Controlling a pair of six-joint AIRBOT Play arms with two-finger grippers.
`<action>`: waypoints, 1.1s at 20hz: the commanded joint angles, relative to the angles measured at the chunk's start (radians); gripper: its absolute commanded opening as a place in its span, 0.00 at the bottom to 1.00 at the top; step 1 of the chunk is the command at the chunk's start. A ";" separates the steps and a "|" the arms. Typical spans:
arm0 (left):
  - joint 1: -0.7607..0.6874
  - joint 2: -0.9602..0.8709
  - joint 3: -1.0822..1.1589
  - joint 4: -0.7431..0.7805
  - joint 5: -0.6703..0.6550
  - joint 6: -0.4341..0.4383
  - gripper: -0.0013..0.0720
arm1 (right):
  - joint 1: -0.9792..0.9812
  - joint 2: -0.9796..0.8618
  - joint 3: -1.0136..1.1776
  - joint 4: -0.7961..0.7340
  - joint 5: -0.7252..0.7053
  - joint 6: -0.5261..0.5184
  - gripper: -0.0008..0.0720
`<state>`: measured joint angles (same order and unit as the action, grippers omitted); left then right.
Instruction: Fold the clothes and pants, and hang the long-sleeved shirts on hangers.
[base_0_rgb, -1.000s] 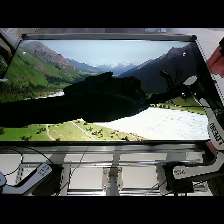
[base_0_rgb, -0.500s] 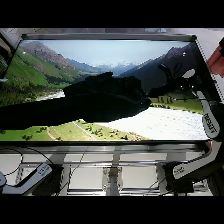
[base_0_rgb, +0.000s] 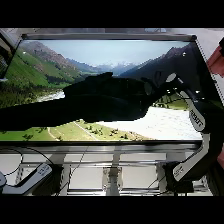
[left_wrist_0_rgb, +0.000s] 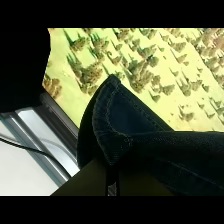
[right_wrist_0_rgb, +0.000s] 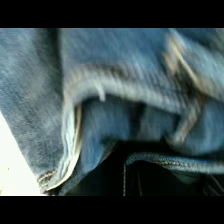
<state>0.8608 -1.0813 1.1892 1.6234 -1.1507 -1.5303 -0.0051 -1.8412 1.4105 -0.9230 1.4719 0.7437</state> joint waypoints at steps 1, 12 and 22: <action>0.001 0.000 0.001 -0.002 -0.008 0.001 0.06 | 0.013 -0.002 0.033 0.003 0.089 0.021 0.05; 0.001 -0.095 0.001 -0.360 -0.020 0.107 0.06 | -0.442 0.267 0.346 0.076 -0.053 0.238 0.05; 0.001 -0.111 0.001 -0.479 0.017 0.107 0.06 | -0.674 0.295 0.346 0.129 0.046 0.330 0.05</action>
<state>0.8612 -1.1870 1.1892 1.2003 -1.1553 -1.4246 -0.6365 -1.5501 1.7542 -0.7940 1.5047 1.0443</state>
